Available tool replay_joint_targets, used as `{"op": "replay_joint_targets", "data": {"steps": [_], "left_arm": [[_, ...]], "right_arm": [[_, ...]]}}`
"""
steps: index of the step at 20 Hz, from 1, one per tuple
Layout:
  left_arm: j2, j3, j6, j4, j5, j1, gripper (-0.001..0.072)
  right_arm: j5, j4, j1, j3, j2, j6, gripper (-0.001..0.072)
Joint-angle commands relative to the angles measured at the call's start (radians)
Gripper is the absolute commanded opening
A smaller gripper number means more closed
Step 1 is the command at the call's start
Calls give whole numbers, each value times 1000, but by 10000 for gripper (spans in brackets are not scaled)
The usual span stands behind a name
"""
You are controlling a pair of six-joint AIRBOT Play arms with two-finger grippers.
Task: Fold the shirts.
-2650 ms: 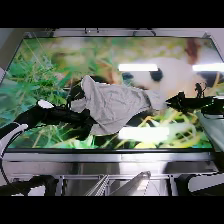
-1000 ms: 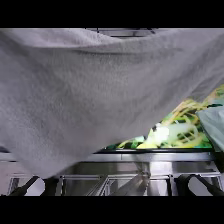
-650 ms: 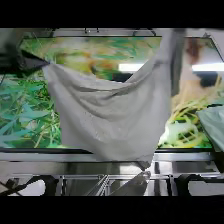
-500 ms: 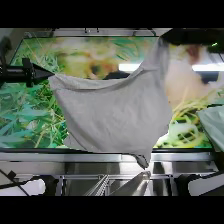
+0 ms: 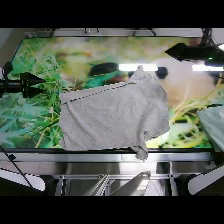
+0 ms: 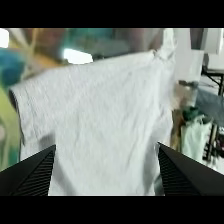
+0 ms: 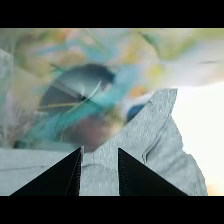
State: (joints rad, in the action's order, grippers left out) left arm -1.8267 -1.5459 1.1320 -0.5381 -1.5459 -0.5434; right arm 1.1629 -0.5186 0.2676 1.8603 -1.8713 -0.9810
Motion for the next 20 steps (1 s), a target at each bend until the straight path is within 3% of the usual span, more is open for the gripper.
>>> {"op": "replay_joint_targets", "data": {"steps": [1,4,7,8,9,11,15,20], "left_arm": [[23,-5,82,-97,-161,-31,694],[172,262,65,-280,-134,-32,697],[328,563,91,-341,4,-34,695],[359,634,114,-362,10,-31,647],[381,701,130,-375,-3,-18,506],[404,793,151,-439,-25,6,482],[396,861,171,-563,20,68,482],[283,754,169,-571,71,163,482]], "right_arm": [[362,-49,128,-23,42,-109,252],[455,-46,196,-204,127,-113,250],[378,-45,250,-486,285,-35,243],[340,-41,264,-572,335,-19,244],[309,-19,278,-659,387,12,244],[280,31,282,-788,466,81,244],[272,160,279,-918,567,185,244],[285,165,279,-923,653,193,244]]}}
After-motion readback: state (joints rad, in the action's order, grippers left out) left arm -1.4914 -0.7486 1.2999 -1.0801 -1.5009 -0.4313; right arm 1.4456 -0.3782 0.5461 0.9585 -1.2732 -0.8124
